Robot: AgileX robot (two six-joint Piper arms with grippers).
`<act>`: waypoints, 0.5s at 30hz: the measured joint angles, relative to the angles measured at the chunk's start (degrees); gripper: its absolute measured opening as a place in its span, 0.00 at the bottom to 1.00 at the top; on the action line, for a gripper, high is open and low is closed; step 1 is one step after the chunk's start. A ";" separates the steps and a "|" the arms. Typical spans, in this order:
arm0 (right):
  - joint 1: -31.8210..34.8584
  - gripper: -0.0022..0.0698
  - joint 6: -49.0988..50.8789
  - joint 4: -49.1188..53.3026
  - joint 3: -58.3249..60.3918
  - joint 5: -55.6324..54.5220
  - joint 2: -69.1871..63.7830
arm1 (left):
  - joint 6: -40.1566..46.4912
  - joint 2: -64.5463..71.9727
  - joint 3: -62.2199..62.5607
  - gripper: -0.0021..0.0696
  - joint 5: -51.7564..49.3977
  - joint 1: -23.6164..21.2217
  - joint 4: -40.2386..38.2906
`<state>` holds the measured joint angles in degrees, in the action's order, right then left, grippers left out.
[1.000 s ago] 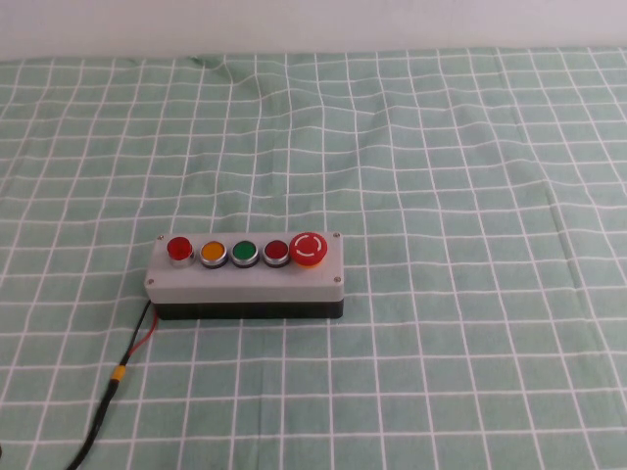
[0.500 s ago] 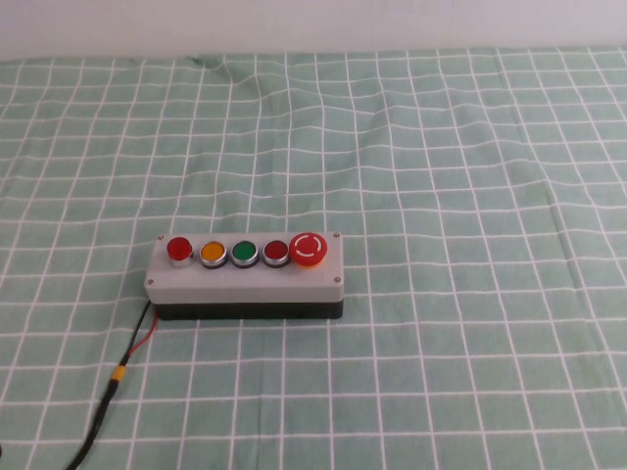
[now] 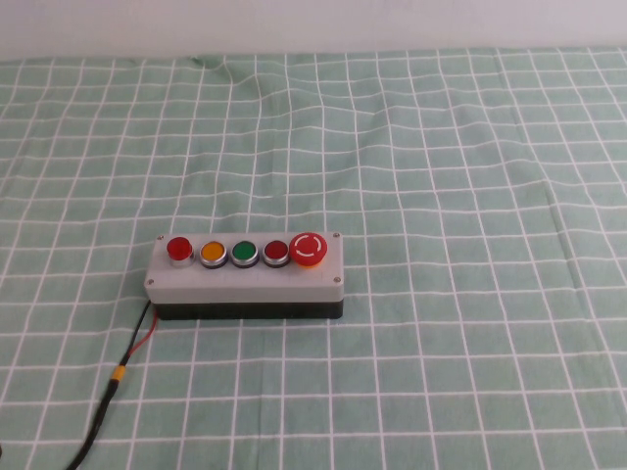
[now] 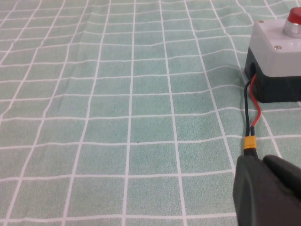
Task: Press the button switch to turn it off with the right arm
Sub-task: 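Press the lit red button on the button box to turn it off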
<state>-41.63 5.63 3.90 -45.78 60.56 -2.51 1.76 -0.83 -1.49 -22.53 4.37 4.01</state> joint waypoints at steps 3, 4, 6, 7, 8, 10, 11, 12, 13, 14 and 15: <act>0.00 0.01 0.00 2.26 1.77 -0.63 0.00 | 0.00 0.00 0.00 0.02 0.00 0.00 0.00; 0.00 0.01 0.00 3.37 2.61 -1.53 0.00 | 0.00 0.00 0.00 0.02 0.00 0.00 0.00; 0.43 0.01 0.00 5.35 5.65 -5.00 0.00 | 0.00 0.00 0.00 0.02 0.00 0.00 0.00; 1.36 0.01 0.00 5.82 7.64 -7.14 0.19 | 0.00 0.00 0.00 0.02 0.00 0.00 0.00; 2.87 0.01 0.00 6.08 9.83 -9.52 0.30 | 0.00 0.00 0.00 0.02 0.00 0.00 0.00; 6.90 0.01 0.00 5.74 14.19 -14.59 0.64 | 0.00 0.00 0.00 0.02 0.00 0.00 0.00; 9.57 0.01 0.00 5.12 16.83 -18.02 0.94 | 0.00 0.00 0.00 0.02 0.00 0.00 0.00; 12.44 0.01 0.00 4.23 19.56 -21.83 1.17 | 0.00 0.00 0.00 0.02 0.00 0.00 0.00; 14.75 0.01 0.00 3.31 21.75 -25.14 1.44 | 0.00 0.00 0.00 0.02 0.00 0.00 0.00; 17.64 0.01 0.00 1.99 24.46 -29.42 1.79 | 0.00 0.00 0.00 0.02 0.00 0.00 0.00; 20.46 0.01 0.00 0.59 27.05 -33.81 2.19 | 0.00 0.00 0.00 0.02 0.00 0.00 0.00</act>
<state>-21.18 5.63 4.50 -18.73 26.75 -0.32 1.76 -0.83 -1.49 -22.53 4.37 4.01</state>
